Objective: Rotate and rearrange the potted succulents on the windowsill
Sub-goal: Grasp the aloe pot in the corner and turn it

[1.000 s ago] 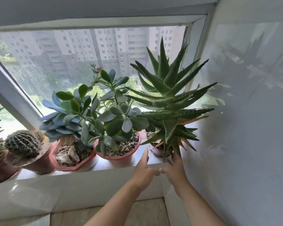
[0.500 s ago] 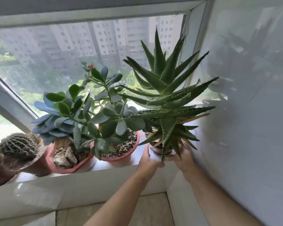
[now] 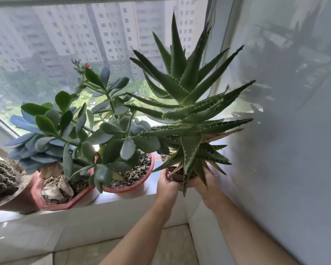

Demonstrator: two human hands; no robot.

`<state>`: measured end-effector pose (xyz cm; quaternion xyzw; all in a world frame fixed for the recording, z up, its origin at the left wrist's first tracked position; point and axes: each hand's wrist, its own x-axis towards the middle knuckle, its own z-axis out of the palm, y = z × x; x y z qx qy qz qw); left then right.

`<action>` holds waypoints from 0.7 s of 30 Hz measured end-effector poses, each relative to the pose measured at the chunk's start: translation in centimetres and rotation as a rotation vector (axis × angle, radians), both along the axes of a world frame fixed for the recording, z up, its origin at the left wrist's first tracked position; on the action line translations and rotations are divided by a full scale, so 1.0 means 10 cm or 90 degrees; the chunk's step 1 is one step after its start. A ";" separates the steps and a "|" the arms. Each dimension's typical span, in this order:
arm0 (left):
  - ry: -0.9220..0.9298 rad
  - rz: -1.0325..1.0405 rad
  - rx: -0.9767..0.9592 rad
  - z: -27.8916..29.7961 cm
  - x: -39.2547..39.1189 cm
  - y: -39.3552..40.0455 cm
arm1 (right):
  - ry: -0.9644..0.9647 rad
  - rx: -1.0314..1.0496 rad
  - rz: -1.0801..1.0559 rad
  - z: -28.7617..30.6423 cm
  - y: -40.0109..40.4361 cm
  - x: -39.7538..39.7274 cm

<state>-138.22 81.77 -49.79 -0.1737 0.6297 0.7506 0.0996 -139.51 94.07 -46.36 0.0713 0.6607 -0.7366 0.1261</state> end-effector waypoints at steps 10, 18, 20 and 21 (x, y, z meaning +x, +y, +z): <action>-0.004 -0.066 -0.069 0.07 0.04 -0.07 | -0.046 0.036 -0.039 -0.14 -0.01 0.05; -0.001 -0.107 -0.093 0.09 -0.02 -0.09 | -0.039 0.080 -0.052 -0.14 -0.02 0.13; 0.001 -0.109 -0.096 0.10 0.00 -0.09 | -0.053 0.087 -0.049 -0.18 -0.04 0.13; 0.004 -0.104 -0.099 0.11 0.01 -0.09 | -0.060 0.091 -0.043 -0.19 -0.04 0.13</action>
